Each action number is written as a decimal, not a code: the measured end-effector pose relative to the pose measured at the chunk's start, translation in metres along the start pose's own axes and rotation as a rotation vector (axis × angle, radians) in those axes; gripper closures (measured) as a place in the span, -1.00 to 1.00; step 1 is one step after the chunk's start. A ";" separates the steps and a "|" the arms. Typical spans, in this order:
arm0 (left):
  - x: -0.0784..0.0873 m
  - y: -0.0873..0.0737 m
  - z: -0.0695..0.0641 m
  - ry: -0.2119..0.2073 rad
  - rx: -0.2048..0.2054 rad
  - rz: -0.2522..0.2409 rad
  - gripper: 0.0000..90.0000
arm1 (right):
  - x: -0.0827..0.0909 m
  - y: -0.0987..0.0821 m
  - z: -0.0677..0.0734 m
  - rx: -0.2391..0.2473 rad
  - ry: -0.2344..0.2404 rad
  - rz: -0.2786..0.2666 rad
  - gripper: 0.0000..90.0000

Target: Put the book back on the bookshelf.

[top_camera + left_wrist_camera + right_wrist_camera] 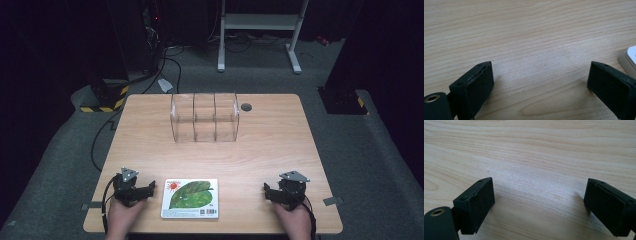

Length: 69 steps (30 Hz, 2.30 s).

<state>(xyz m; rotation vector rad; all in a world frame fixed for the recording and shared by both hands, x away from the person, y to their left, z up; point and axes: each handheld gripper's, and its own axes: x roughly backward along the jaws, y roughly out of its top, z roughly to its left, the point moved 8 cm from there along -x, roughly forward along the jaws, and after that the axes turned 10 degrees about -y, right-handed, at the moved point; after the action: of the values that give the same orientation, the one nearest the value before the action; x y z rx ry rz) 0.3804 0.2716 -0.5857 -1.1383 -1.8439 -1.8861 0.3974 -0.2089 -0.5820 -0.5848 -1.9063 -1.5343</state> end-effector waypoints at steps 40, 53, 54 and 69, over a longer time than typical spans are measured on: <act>0.019 -0.003 -0.017 -0.082 0.037 -0.053 -0.57 | 0.023 0.011 0.012 0.052 0.076 -0.119 -0.40; 0.035 -0.004 -0.046 -0.182 0.086 -0.095 -0.46 | 0.027 0.017 0.040 0.050 0.165 -0.133 -0.31; 0.034 -0.007 -0.049 -0.197 0.089 -0.084 -0.46 | 0.029 0.017 0.042 0.051 0.174 -0.133 -0.31; 0.016 -0.013 -0.088 -0.318 0.053 -0.011 -0.46 | 0.042 0.020 0.097 0.085 0.264 -0.139 -0.30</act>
<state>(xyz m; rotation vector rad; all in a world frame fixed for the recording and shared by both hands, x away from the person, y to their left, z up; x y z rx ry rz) 0.3313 0.1968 -0.5734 -1.4834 -2.0501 -1.7301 0.3629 -0.1120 -0.5513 -0.2037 -1.8273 -1.5233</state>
